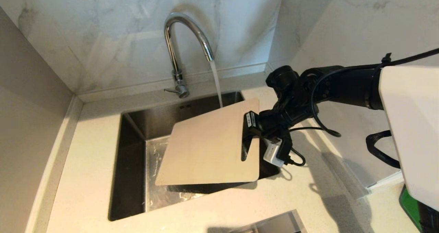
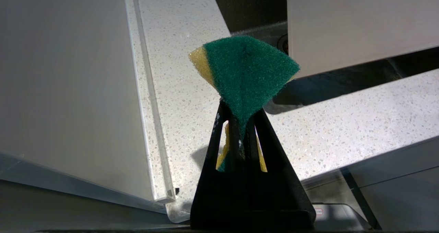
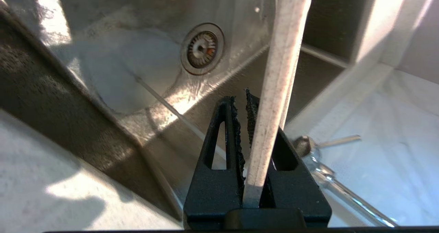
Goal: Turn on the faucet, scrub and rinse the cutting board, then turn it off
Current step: Scrub the cutting board underwater
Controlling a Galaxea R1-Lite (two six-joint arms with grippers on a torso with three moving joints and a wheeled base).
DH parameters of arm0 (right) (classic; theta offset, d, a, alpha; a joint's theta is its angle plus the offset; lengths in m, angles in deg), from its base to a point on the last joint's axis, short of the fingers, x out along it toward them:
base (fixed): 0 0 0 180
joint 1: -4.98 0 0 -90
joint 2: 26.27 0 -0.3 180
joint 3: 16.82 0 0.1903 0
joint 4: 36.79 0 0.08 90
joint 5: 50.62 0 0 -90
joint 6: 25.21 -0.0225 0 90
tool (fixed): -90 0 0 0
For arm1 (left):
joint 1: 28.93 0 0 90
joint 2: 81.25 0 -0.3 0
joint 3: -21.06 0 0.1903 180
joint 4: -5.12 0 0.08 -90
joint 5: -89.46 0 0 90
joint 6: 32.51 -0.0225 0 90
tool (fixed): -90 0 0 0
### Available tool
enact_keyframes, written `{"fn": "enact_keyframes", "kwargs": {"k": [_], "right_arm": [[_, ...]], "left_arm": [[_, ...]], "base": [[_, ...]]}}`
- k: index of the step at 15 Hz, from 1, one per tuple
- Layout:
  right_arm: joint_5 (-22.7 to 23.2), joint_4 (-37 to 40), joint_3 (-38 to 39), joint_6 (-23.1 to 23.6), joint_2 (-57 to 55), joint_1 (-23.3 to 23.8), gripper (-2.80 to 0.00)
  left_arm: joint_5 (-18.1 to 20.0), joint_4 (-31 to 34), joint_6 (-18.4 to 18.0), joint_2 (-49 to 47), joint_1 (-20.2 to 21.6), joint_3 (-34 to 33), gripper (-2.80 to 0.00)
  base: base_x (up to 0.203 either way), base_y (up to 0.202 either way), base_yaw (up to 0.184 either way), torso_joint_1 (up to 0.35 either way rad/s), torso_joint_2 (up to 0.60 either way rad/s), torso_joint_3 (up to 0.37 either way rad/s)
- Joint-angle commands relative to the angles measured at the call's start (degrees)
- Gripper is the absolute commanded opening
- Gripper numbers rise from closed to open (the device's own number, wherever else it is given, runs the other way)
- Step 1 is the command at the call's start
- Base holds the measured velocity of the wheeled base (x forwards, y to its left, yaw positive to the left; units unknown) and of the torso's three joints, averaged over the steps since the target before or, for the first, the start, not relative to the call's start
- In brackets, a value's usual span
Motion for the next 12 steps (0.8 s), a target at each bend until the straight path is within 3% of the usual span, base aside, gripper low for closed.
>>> {"fn": "enact_keyframes", "kwargs": {"k": [1, 12], "right_arm": [[0.2, 0.1, -0.3, 0.9, -1.5, 0.7, -2.80], [4.6, -7.4, -0.5, 0.9, -3.2, 2.0, -2.80]], "left_arm": [[0.0, 0.0, 0.0, 0.0, 0.0, -0.2, -2.80], [0.0, 0.1, 0.0, 0.0, 0.0, -0.2, -2.80]], "base": [[0.000, 0.000, 0.000, 0.000, 0.00, 0.000], [0.000, 0.000, 0.000, 0.000, 0.00, 0.000]]}}
